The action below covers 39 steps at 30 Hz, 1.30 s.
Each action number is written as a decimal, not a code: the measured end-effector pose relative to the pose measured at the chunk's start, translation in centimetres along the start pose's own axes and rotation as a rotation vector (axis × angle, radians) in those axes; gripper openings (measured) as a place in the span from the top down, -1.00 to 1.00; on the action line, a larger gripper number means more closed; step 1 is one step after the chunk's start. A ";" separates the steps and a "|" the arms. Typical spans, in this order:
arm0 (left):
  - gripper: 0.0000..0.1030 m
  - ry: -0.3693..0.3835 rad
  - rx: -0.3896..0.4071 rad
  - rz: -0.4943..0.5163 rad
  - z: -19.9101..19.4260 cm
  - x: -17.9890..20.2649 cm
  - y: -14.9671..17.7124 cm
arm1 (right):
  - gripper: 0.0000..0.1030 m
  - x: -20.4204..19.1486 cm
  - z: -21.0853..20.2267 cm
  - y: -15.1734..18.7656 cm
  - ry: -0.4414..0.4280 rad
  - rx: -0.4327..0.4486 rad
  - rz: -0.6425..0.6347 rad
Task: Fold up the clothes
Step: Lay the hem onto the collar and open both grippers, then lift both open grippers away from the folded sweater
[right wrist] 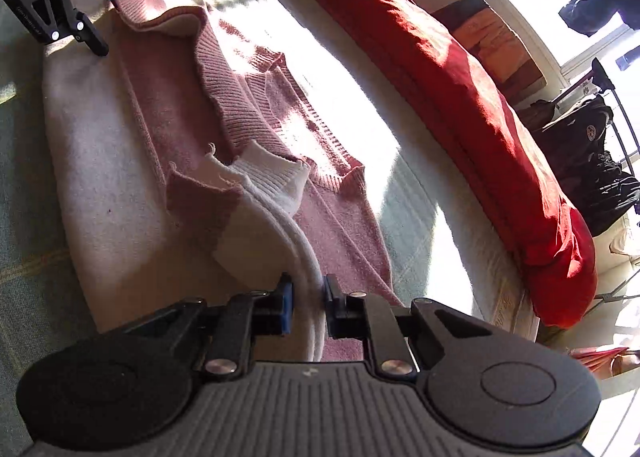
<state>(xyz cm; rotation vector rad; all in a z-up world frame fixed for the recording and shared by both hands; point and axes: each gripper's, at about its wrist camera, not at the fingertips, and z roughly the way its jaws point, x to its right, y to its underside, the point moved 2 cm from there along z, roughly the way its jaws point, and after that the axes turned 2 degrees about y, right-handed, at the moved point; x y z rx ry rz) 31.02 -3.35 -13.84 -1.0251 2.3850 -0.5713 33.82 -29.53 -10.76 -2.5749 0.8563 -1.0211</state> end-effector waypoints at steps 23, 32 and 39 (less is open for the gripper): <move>0.06 0.014 0.076 -0.048 0.5 -0.3 -3.2 | 0.44 6.9 3.7 3.0 -0.084 -0.042 0.610; -0.01 0.036 0.065 -0.060 -1.6 2.2 -0.4 | 0.45 4.1 0.6 5.6 -0.310 -0.045 0.737; -0.05 0.013 -0.040 -0.224 -1.4 -0.5 3.7 | 0.59 2.5 0.4 9.7 -0.309 -0.121 0.863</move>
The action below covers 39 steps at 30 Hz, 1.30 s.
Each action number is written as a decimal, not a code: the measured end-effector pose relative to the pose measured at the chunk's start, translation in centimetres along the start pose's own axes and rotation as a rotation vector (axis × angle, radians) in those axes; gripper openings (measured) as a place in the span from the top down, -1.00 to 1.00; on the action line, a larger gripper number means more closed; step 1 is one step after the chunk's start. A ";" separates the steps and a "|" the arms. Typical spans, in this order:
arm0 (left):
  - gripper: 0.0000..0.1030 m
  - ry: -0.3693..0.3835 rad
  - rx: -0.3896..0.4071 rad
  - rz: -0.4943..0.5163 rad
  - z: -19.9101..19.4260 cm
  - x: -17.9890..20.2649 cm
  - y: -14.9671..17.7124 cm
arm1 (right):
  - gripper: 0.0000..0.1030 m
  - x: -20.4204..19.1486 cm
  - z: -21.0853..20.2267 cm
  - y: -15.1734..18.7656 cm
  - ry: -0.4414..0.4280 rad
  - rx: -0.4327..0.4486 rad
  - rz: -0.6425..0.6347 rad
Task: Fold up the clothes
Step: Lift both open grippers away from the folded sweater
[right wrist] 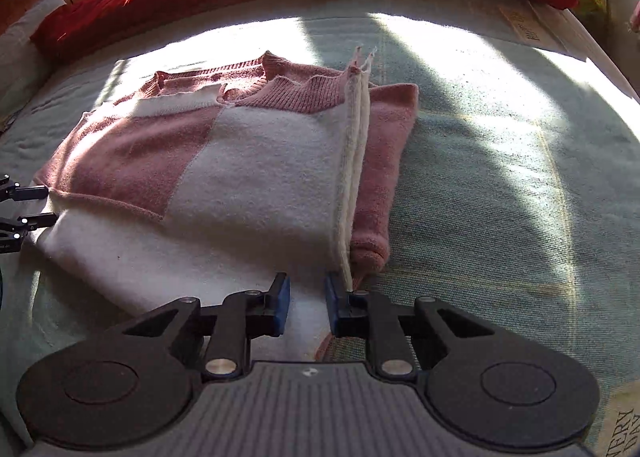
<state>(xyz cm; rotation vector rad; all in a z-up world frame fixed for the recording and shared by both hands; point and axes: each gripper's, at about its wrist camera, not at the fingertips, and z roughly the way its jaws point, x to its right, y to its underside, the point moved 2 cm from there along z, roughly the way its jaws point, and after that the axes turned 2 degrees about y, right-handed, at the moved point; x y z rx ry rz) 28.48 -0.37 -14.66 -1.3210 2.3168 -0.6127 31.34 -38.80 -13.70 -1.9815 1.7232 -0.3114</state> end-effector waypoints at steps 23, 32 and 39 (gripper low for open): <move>-0.21 0.160 0.055 -0.115 -3.5 -2.1 0.7 | 0.32 -5.2 -2.9 0.1 -0.047 0.012 -0.116; -0.22 0.171 -0.047 -0.110 -2.1 -2.5 3.2 | 0.32 -3.1 -0.6 2.2 -0.021 -0.086 -0.083; -0.22 -0.079 0.013 0.403 -4.6 1.8 0.3 | 0.09 -7.1 -4.5 0.8 0.140 -0.010 -0.429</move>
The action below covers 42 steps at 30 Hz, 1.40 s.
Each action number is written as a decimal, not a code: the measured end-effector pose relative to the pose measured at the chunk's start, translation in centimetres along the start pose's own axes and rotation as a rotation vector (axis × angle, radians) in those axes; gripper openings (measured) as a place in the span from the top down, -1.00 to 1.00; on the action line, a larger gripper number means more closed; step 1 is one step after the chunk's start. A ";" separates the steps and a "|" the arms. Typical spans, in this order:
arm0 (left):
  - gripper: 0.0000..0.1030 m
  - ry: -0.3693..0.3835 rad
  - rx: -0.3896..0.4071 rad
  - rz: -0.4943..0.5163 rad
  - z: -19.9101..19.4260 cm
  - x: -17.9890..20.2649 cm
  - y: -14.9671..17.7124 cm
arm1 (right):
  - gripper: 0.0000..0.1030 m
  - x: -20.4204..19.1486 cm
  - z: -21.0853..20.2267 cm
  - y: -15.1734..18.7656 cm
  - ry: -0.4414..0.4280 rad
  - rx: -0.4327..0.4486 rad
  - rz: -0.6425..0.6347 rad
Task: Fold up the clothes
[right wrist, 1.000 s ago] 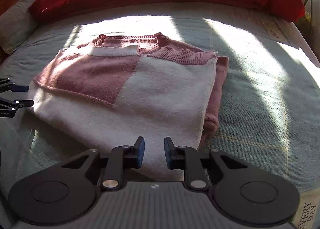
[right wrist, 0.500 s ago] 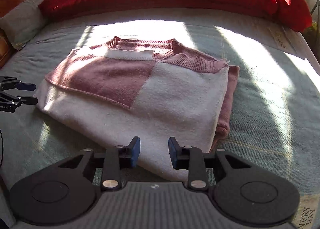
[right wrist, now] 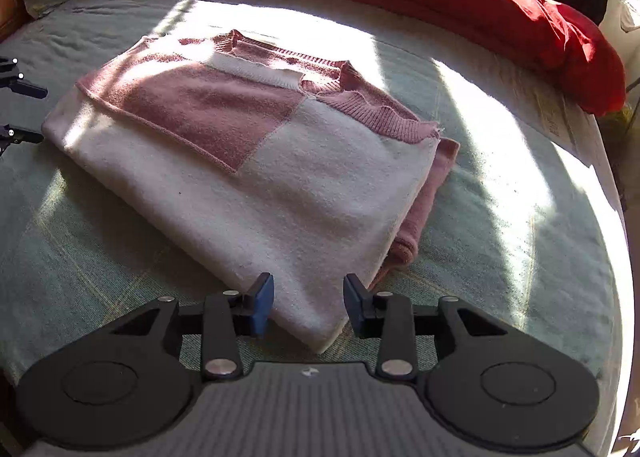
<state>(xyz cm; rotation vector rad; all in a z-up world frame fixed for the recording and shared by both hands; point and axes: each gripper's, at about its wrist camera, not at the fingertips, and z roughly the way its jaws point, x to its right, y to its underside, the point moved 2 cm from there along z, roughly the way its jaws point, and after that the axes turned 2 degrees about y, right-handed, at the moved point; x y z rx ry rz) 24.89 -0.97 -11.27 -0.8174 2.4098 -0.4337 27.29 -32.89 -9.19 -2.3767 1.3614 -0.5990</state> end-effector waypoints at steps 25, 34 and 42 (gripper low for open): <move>-0.28 -0.251 0.206 0.650 8.4 11.0 -5.1 | -0.23 -16.7 7.0 -2.7 0.146 0.221 -0.635; -0.27 -0.335 0.113 0.619 9.8 6.0 -1.5 | -0.28 -9.8 6.3 1.8 0.316 0.113 -0.636; -0.29 -0.399 0.117 0.638 11.8 5.6 -3.3 | -0.28 -8.9 7.2 1.8 0.391 0.129 -0.631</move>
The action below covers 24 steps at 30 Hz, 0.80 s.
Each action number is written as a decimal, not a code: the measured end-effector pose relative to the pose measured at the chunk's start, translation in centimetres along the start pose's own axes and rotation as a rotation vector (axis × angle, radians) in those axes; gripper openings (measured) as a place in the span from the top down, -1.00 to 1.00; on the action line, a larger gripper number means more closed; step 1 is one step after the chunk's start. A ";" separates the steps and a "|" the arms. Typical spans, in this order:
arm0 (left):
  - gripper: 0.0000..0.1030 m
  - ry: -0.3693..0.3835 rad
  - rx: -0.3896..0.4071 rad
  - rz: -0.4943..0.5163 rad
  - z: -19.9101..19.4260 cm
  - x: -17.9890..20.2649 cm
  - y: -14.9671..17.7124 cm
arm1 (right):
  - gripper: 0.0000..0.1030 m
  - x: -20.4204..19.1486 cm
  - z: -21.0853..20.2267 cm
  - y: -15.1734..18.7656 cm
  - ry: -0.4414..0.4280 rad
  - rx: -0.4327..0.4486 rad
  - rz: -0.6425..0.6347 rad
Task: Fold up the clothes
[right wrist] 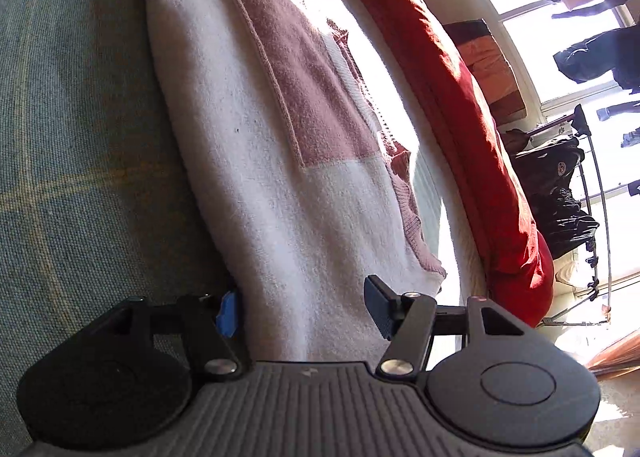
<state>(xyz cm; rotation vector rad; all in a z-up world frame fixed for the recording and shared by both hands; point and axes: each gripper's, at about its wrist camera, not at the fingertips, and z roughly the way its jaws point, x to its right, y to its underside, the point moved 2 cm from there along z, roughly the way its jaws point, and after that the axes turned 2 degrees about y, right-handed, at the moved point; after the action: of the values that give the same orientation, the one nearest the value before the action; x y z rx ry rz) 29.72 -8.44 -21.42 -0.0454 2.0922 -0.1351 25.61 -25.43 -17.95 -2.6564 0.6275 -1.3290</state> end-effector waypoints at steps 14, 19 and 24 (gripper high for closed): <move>0.06 0.027 -0.008 0.099 2.0 0.2 1.7 | -0.09 0.1 -0.1 1.1 0.006 -0.015 -0.035; 0.63 0.028 -0.001 0.177 2.8 1.3 1.4 | 0.54 -1.3 0.0 0.4 0.017 0.002 -0.086; 0.85 0.050 -0.006 0.154 2.9 0.9 1.7 | 0.70 -1.0 -0.2 0.3 0.008 0.003 -0.083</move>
<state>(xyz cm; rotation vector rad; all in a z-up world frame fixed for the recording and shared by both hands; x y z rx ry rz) 31.83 -7.10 -23.82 0.1162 2.1371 -0.0376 24.82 -25.31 -18.68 -2.7038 0.5214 -1.3611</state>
